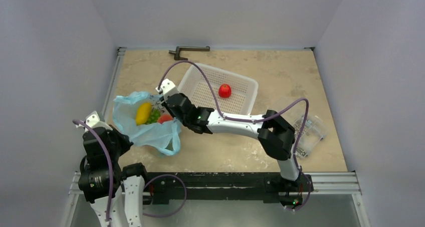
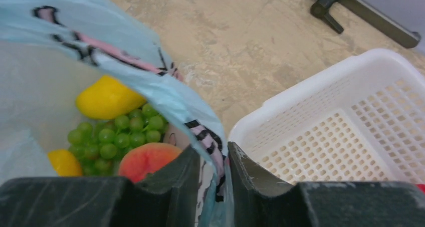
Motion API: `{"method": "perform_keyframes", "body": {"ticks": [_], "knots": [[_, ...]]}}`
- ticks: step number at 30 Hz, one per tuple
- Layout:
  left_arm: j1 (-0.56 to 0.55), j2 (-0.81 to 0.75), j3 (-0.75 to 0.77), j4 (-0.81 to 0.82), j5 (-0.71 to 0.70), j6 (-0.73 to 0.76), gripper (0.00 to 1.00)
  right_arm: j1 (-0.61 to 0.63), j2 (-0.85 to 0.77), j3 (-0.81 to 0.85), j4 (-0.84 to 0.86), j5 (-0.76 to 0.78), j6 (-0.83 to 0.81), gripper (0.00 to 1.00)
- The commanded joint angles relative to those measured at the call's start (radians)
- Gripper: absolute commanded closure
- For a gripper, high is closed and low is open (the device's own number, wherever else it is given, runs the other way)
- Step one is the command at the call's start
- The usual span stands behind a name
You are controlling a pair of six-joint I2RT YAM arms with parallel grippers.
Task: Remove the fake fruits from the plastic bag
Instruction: Adjust the plastic bag at the center of the board.
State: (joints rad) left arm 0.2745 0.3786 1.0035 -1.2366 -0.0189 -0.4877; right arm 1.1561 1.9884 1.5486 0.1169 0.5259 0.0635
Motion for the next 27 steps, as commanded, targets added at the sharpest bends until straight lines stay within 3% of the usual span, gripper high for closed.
{"method": "perform_keyframes", "body": {"ticks": [1,3,5,11,13,17,19,27], "knots": [[0.006,-0.009,0.004,-0.007,0.059,0.003,1.00,0.013,-0.064,0.048,-0.146,-0.144,0.053,0.65],[0.004,-0.034,-0.023,0.015,0.101,0.025,1.00,0.025,-0.114,0.011,-0.162,-0.171,0.087,0.51],[0.005,-0.037,-0.027,0.015,0.134,0.040,1.00,0.046,-0.170,-0.028,-0.163,-0.180,0.093,0.44],[0.005,-0.028,-0.075,0.031,0.211,0.075,1.00,0.120,-0.271,-0.085,-0.156,-0.174,0.089,0.40],[0.005,-0.039,-0.077,0.040,0.230,0.081,1.00,0.122,-0.275,-0.118,-0.097,-0.237,0.115,0.45],[0.006,-0.065,-0.077,0.042,0.231,0.079,1.00,0.122,-0.233,-0.126,0.010,-0.341,0.178,0.72],[0.006,-0.079,-0.075,0.040,0.221,0.075,1.00,0.122,-0.176,-0.094,0.031,-0.371,0.191,0.79],[0.005,-0.113,-0.051,0.011,0.144,0.044,1.00,0.096,0.046,0.116,-0.022,-0.300,0.145,0.79]]}}
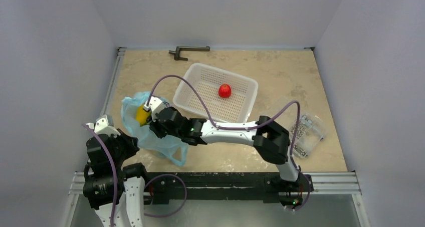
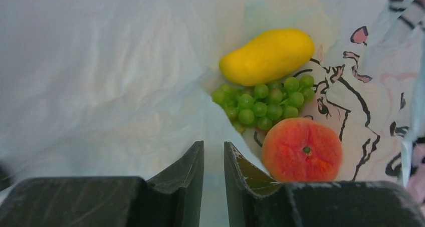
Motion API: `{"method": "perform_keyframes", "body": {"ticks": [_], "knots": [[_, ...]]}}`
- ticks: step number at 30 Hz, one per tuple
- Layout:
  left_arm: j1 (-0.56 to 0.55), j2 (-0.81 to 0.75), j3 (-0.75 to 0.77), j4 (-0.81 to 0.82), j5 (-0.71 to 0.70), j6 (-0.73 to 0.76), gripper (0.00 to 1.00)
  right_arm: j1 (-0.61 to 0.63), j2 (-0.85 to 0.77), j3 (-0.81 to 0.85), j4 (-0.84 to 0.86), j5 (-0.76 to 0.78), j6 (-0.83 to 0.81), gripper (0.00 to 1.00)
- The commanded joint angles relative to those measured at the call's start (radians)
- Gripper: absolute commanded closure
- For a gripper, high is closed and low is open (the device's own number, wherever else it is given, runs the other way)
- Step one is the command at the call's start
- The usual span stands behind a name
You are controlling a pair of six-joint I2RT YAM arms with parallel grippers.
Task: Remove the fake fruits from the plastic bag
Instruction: Adjust the plastic bag at the center of the board.
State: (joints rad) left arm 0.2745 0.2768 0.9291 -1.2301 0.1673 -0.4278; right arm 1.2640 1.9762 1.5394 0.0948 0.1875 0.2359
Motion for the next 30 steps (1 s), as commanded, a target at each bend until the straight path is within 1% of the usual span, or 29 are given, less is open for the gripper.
{"method": "perform_keyframes", "body": {"ticks": [1,4,6,9,11,14,20,22,24,25,30], "knots": [[0.005,-0.012,0.032,-0.003,-0.057,-0.021,1.00,-0.016,0.085,0.160,-0.023,0.066,-0.042,0.79],[0.005,-0.006,0.065,-0.027,-0.099,-0.020,1.00,-0.040,0.138,0.231,-0.084,0.070,-0.045,0.77],[0.006,0.007,0.108,-0.044,-0.138,-0.013,1.00,-0.062,0.161,0.276,-0.120,0.032,-0.042,0.73],[0.004,0.028,0.151,-0.044,-0.187,-0.010,1.00,-0.072,0.197,0.331,-0.221,-0.016,-0.054,0.72],[0.005,0.037,0.152,-0.034,-0.199,-0.025,1.00,-0.072,0.190,0.323,-0.258,-0.054,-0.061,0.70],[0.004,0.038,0.136,-0.013,-0.173,-0.034,1.00,-0.072,0.158,0.284,-0.311,-0.127,-0.044,0.67],[0.005,0.036,0.129,-0.002,-0.180,-0.029,1.00,-0.063,0.140,0.277,-0.506,-0.129,-0.075,0.67],[0.004,0.041,0.129,0.001,-0.180,-0.029,1.00,-0.061,0.119,0.254,-0.527,-0.124,-0.077,0.65],[0.004,0.044,0.124,0.010,-0.178,-0.032,1.00,-0.057,0.104,0.233,-0.543,-0.135,-0.079,0.59],[0.003,0.046,0.123,0.017,-0.175,-0.030,1.00,-0.055,0.106,0.234,-0.565,-0.142,-0.080,0.58],[0.004,0.090,0.138,-0.015,-0.184,-0.028,0.99,-0.049,0.136,0.240,-0.669,-0.128,-0.074,0.58]]}}
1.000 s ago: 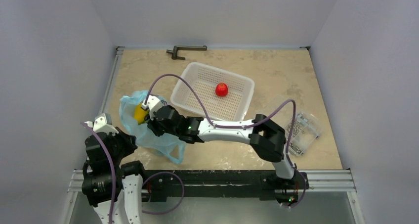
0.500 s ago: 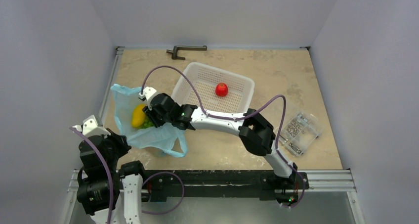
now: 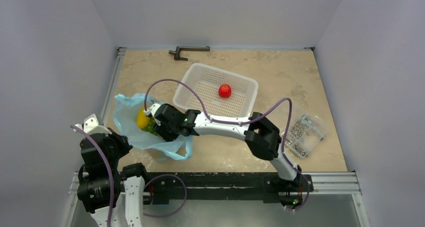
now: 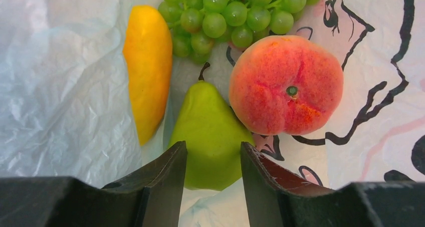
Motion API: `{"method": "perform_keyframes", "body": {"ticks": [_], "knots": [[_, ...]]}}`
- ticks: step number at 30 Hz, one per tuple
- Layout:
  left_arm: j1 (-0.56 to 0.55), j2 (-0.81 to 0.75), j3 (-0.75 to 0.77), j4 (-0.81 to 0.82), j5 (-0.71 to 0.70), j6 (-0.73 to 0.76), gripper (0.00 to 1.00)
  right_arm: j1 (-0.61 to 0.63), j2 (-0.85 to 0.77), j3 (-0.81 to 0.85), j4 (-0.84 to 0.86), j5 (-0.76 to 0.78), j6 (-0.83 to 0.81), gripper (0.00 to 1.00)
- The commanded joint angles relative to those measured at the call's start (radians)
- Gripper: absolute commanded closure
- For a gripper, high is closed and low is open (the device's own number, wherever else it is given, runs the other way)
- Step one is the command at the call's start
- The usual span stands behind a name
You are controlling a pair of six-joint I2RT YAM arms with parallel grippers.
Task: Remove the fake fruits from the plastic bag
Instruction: Adjust the plastic bag at the center of the board.
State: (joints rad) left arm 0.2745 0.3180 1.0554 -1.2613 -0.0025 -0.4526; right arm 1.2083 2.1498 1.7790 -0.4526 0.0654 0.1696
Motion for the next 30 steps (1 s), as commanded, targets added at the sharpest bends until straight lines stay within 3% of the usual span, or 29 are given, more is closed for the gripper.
{"method": "perform_keyframes", "body": {"ticks": [1,3,5,8,11,13,14,17,18,22,26,30], "knots": [[0.005,0.057,0.009,0.008,-0.005,-0.005,0.90,0.007,-0.039,-0.004,-0.131,-0.007,-0.004,0.59],[0.005,0.072,-0.010,0.003,0.044,0.006,0.59,0.014,-0.050,-0.013,-0.134,-0.018,-0.003,0.58],[0.005,0.095,-0.038,-0.011,0.066,-0.001,0.36,0.022,-0.071,-0.034,-0.092,-0.032,-0.005,0.50],[0.005,0.141,-0.087,-0.006,0.116,-0.013,0.28,0.024,-0.072,-0.024,-0.060,-0.050,-0.003,0.45],[0.005,0.182,-0.117,0.008,0.159,-0.016,0.27,0.023,-0.076,0.005,-0.050,-0.063,0.009,0.42],[0.005,0.189,-0.131,0.028,0.169,-0.013,0.34,0.024,-0.096,-0.006,-0.010,-0.113,0.021,0.39],[0.005,0.188,-0.133,0.041,0.175,-0.010,0.44,0.024,-0.106,-0.014,0.012,-0.137,0.028,0.38],[0.005,0.175,-0.121,0.054,0.177,-0.002,0.89,0.024,-0.135,-0.053,0.112,-0.147,0.072,0.36],[0.005,0.167,-0.118,0.055,0.169,-0.001,0.99,0.023,-0.144,-0.068,0.150,-0.134,0.117,0.35],[0.004,0.117,-0.120,0.060,0.151,0.006,1.00,0.022,-0.137,-0.059,0.236,0.014,0.211,0.34],[0.005,0.088,-0.118,0.067,0.208,0.037,1.00,0.022,-0.087,0.007,0.257,0.015,0.222,0.36],[0.005,0.074,-0.118,0.074,0.250,0.065,1.00,0.022,-0.027,0.050,0.236,-0.001,0.240,0.45]]}}
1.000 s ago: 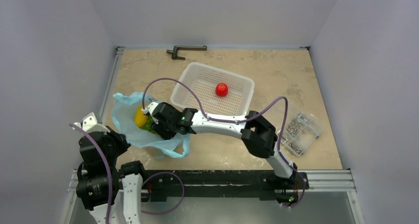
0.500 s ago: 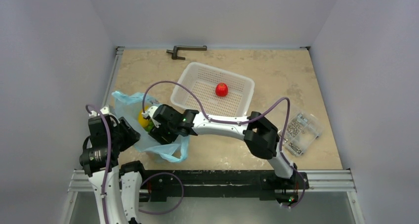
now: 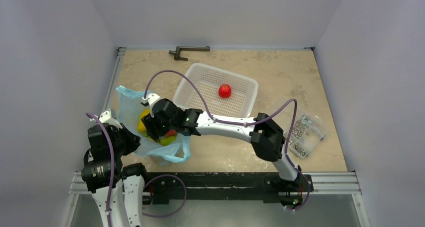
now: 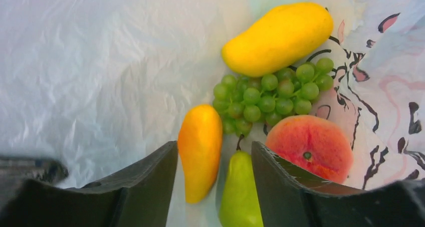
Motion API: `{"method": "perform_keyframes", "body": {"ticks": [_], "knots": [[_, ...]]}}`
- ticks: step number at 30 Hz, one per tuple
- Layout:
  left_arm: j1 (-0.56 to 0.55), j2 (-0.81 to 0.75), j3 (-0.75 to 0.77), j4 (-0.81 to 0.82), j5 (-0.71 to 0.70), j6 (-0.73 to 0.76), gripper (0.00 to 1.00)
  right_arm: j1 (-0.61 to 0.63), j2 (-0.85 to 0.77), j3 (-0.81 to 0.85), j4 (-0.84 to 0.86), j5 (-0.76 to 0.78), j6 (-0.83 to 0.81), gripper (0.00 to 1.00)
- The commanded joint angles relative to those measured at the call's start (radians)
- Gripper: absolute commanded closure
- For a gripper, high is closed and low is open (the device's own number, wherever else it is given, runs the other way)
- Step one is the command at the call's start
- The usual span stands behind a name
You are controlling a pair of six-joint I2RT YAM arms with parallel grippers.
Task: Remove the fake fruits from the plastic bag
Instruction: Adjust the plastic bag at the center of the board, then take out the fake fruit from the plastic bag.
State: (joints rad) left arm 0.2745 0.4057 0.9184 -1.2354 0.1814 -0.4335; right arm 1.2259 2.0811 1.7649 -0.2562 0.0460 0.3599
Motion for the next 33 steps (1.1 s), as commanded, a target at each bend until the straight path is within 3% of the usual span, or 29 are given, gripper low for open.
{"method": "perform_keyframes", "body": {"ticks": [1,7,14,25,28,33], "knots": [[0.005,-0.021,0.015,0.056,0.085,0.053,1.00,0.006,0.053,0.065,0.042,0.014,0.050,0.48],[0.006,-0.045,-0.001,0.088,0.122,0.045,1.00,0.008,0.104,0.083,0.015,-0.107,0.029,0.49],[0.004,-0.017,-0.005,0.088,0.136,0.051,1.00,0.035,0.132,0.041,0.036,-0.181,0.007,0.40],[0.006,-0.034,-0.014,0.091,0.141,0.050,1.00,0.081,0.228,0.010,0.088,-0.049,0.008,0.33],[0.006,-0.034,-0.015,0.092,0.140,0.049,1.00,0.081,0.257,0.025,0.083,-0.002,0.013,0.35],[0.006,-0.031,-0.017,0.091,0.132,0.045,1.00,0.077,0.211,0.030,0.093,-0.001,0.008,0.58]]}}
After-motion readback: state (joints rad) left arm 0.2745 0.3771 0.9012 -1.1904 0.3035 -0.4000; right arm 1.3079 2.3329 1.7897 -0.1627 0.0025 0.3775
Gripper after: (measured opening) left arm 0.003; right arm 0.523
